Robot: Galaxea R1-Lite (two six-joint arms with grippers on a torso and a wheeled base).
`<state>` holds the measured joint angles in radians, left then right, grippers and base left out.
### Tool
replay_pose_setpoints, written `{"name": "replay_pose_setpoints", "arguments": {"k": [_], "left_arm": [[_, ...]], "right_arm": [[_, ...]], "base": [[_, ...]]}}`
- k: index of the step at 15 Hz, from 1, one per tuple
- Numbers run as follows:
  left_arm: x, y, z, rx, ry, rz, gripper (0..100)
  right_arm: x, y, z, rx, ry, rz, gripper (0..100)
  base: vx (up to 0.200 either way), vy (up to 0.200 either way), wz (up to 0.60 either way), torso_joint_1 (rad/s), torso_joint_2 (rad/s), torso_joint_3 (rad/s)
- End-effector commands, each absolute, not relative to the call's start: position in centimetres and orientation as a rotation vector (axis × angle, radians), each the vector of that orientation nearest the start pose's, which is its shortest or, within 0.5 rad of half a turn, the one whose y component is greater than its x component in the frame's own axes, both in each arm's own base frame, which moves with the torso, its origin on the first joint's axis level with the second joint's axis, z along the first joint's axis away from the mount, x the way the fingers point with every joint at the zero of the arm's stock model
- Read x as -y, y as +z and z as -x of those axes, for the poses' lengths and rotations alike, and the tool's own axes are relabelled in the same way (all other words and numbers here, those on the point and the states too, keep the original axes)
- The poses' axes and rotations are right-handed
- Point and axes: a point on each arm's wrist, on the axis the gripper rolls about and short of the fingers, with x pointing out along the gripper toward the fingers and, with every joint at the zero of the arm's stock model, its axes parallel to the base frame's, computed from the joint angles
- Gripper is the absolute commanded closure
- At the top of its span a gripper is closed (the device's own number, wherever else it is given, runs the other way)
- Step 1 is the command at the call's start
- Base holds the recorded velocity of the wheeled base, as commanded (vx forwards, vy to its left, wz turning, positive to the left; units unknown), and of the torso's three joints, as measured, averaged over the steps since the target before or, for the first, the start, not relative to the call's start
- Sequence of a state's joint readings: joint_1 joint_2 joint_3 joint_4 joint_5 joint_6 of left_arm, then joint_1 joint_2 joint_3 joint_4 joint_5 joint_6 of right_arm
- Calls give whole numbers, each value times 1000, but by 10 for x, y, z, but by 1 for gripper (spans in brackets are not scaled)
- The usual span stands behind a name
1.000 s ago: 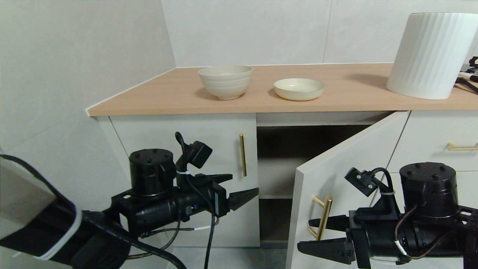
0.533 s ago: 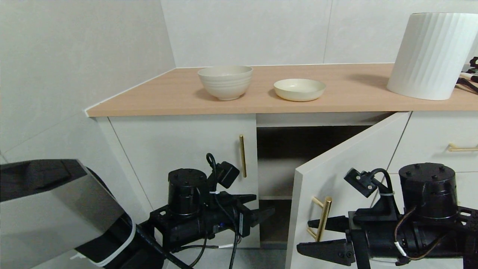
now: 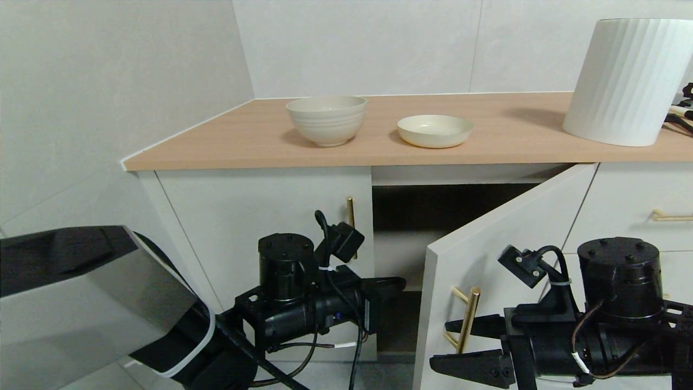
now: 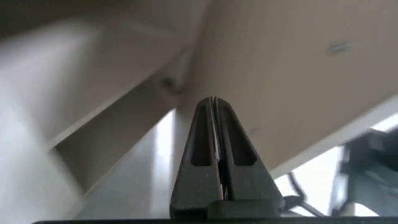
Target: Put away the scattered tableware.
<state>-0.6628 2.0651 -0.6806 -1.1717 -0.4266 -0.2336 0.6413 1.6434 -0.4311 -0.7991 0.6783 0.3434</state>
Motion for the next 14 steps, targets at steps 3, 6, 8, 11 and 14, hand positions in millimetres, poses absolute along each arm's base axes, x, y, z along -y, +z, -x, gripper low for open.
{"name": "replay_pose_setpoints", "arguments": {"k": [3, 6, 8, 11, 14], "left_arm": [[245, 77, -257, -336, -1178, 222, 100], [258, 75, -248, -300, -1224, 267, 100], [258, 76, -248, -297, -1226, 267, 100], [259, 76, -249, -294, -1229, 267, 100], [261, 77, -249, -290, -1234, 268, 100]], "right_arm": [[-155, 121, -184, -648, 1212, -273, 0], [-151, 126, -180, -624, 1207, -272, 0], [-147, 132, -177, -595, 1202, -272, 0], [-138, 129, -183, -580, 1083, -270, 0], [-122, 133, -185, -547, 1014, -285, 0]], "base": [[0, 0, 0, 0, 0, 0], [0, 0, 0, 0, 0, 0], [0, 0, 0, 0, 0, 0], [0, 0, 0, 0, 0, 0], [0, 0, 0, 0, 0, 0]]}}
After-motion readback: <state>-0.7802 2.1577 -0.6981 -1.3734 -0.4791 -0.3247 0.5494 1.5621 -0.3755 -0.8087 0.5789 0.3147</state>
